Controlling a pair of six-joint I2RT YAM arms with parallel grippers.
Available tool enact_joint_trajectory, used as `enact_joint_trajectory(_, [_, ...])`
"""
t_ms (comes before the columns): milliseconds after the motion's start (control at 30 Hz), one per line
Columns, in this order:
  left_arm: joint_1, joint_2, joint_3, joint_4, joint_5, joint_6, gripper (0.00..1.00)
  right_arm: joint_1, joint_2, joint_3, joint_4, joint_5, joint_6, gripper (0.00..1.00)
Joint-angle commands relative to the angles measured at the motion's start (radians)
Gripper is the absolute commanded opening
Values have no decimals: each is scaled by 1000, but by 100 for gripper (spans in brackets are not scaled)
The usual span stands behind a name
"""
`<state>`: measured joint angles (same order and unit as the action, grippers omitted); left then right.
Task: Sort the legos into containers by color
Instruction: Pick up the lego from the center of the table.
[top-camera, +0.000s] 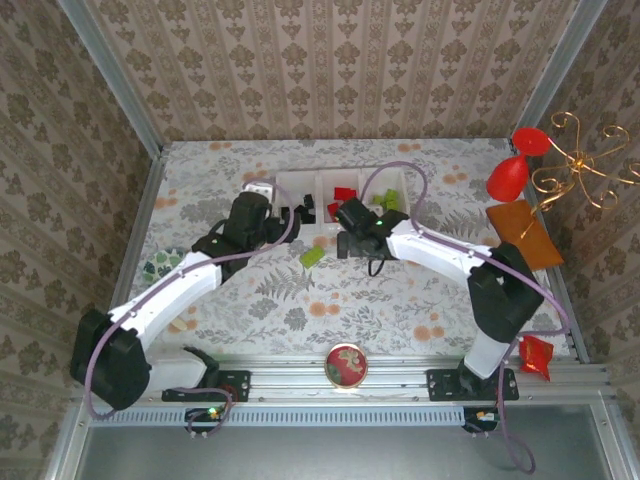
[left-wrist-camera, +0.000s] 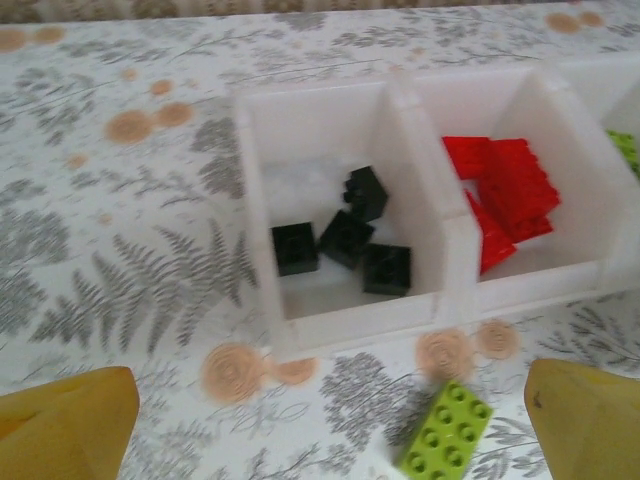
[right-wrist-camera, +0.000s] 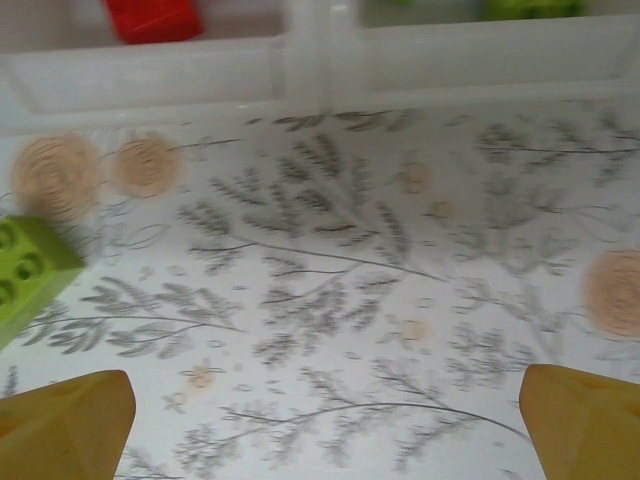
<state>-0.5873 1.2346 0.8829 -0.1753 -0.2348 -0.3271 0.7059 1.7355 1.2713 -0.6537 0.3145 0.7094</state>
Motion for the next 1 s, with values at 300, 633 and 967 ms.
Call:
enact_joint_trajectory(300, [82,-217,-218,-29,-100,-126,100,130,227,219,-39,10,60,100])
enact_joint_trajectory(633, [127,-313,-303,-87,-92,-153,100,142,344,334,-32,48,43,100])
enact_joint_trajectory(967, [158,-325,-315,-90,-50,-160,100,138,501,507,-91,95,12,100])
